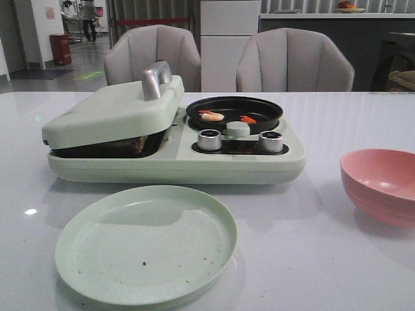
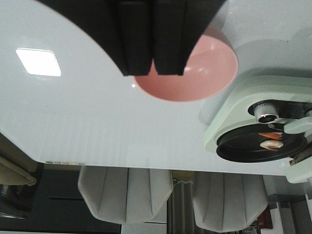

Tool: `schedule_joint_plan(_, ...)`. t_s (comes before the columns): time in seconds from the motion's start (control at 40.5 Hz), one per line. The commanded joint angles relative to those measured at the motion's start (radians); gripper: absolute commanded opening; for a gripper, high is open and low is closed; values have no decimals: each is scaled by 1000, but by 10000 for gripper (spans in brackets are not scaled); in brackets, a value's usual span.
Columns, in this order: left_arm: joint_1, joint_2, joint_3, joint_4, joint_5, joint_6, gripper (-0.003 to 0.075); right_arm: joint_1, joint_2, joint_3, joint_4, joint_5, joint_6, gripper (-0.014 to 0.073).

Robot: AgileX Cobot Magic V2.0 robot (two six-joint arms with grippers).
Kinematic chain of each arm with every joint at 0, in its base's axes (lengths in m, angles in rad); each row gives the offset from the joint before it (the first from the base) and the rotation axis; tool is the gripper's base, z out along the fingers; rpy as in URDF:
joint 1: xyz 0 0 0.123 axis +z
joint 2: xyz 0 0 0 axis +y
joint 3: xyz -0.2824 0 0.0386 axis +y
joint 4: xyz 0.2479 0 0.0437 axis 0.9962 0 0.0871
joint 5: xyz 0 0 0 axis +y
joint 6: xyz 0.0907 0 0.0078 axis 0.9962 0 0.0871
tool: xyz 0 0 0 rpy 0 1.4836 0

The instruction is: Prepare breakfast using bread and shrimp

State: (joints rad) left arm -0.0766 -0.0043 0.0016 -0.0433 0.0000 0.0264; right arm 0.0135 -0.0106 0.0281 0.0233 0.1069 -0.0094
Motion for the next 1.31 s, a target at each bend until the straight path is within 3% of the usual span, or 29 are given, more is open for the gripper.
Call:
schedule_joint_plan(0.0, 1, -17, 30, -10, -91, 1, 101, -2, -22, -17, 73, -107, -80, 34)
schedule_joint_plan(0.222, 1, -17, 30, -10, -91, 1, 101, -30, -22, -17, 66, -179, -80, 34)
schedule_joint_plan(0.543, 1, -17, 30, -10, -91, 1, 101, -32, -22, -17, 36, -173, -13, 34)
schedule_joint_plan(1.283, 1, -17, 30, -10, -91, 1, 101, -32, -20, -17, -11, -165, -12, 34)
